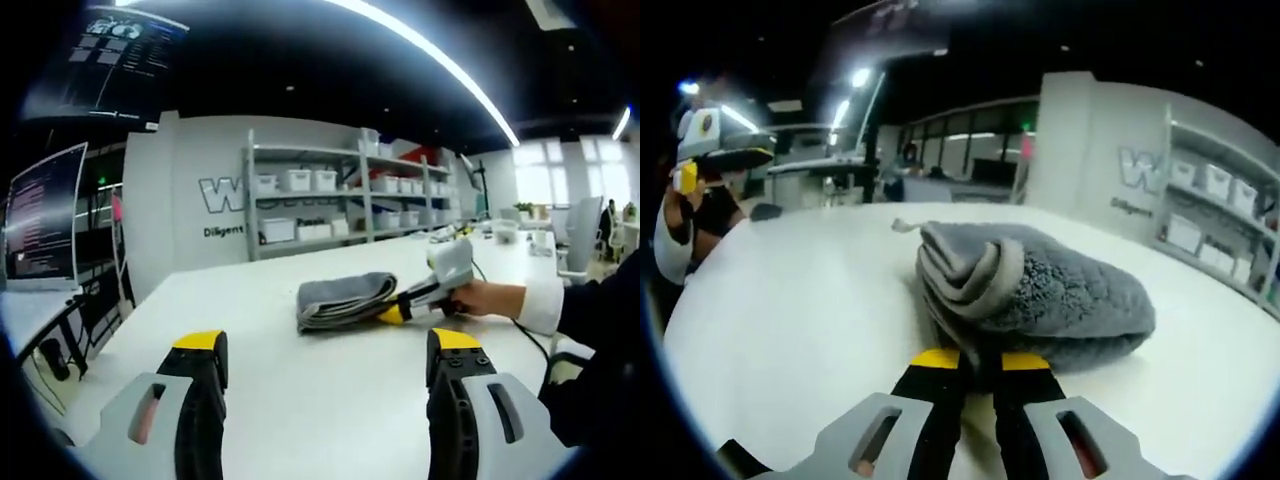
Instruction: Open the folded towel by lifting each exposed corner and separating the folded layers until the towel lies flat within the target outline without major curled edges
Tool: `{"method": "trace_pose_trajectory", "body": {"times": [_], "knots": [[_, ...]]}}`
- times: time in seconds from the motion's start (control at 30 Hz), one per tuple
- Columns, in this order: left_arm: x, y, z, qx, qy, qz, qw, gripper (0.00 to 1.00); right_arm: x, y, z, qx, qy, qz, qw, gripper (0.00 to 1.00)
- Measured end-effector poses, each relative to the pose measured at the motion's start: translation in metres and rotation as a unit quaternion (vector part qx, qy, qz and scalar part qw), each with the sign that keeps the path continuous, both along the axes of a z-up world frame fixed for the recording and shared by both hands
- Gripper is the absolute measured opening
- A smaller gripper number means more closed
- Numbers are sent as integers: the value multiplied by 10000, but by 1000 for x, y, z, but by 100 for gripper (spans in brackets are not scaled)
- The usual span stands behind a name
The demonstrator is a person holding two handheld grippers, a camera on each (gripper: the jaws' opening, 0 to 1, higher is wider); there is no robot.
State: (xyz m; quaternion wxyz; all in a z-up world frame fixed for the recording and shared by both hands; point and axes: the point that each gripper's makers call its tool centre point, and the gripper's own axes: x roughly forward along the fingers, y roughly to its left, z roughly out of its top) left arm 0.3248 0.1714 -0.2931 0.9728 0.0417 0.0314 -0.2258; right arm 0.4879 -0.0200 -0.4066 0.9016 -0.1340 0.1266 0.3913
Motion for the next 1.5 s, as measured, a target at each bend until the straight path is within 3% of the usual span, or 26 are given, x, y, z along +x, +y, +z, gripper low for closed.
{"method": "trace_pose_trajectory", "body": {"times": [0.23, 0.73, 0.93, 1.17, 1.37, 1.5], "knots": [[0, 0, 2, 38, -47, -7, 10000, 81, -11, 13, 3, 241, 131, 341, 9990, 4], [1, 10, 0, 76, 22, 139, 9999, 80, -23, 24, 4, 243, 115, 704, 9972, 4], [2, 9, 1, -69, 61, 137, 9999, 82, -30, 27, 4, 179, 71, 848, 9962, 4], [2, 8, -2, -49, 128, 95, 9999, 90, -36, 22, 4, 124, 43, 849, 9963, 4], [2, 1, 1, -333, 88, -20, 9994, 88, -39, 18, 5, 55, 27, 756, 9971, 4], [5, -6, -3, -328, 81, -21, 9994, 87, -40, 14, 5, 45, 39, 703, 9975, 4]]}}
